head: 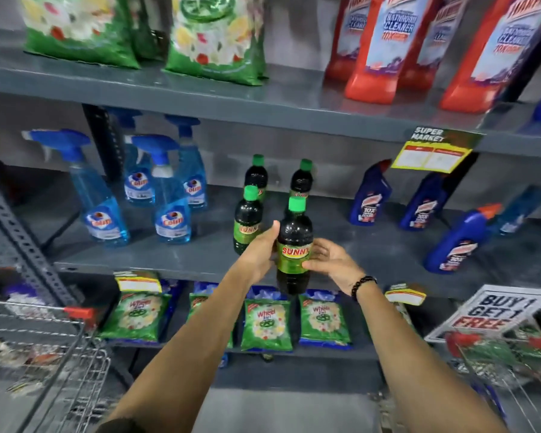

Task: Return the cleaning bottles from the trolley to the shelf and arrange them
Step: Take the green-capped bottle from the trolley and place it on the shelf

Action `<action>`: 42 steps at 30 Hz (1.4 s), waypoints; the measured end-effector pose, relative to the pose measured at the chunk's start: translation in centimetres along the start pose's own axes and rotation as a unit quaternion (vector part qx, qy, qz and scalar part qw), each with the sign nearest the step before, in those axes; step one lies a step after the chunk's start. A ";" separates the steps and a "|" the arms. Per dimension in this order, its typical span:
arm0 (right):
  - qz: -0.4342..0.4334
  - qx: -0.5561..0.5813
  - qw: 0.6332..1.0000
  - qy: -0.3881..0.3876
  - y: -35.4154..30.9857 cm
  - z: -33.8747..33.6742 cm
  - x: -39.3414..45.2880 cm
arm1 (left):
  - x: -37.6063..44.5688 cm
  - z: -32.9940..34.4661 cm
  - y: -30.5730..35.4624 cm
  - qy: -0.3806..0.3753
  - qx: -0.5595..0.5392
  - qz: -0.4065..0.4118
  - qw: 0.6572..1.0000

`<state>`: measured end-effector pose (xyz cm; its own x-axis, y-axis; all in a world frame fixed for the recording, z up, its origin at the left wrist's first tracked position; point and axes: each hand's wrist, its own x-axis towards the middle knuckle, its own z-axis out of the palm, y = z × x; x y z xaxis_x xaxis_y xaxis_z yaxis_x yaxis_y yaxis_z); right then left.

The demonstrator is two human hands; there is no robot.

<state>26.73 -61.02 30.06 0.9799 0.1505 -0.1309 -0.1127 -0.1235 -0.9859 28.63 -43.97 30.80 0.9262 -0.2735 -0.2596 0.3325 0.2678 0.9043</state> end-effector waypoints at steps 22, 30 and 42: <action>0.018 -0.086 0.992 0.092 3.9 -4.6 9.4 | 9.4 3.8 -0.8 0.093 -0.069 -0.044 0.992; 0.055 -0.105 0.953 0.279 4.3 4.9 2.2 | -2.9 -1.0 -4.6 0.112 -0.020 -0.069 0.991; -0.027 -0.197 0.973 -0.119 4.9 40.5 -8.2 | -28.1 -25.1 -8.0 0.431 -0.095 0.040 0.896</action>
<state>11.50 -23.14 22.08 0.9115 0.3844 -0.1463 0.0562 -0.4688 -0.8815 4.38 -15.26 22.38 0.7142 0.5470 -0.4366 0.2079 0.4298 0.8786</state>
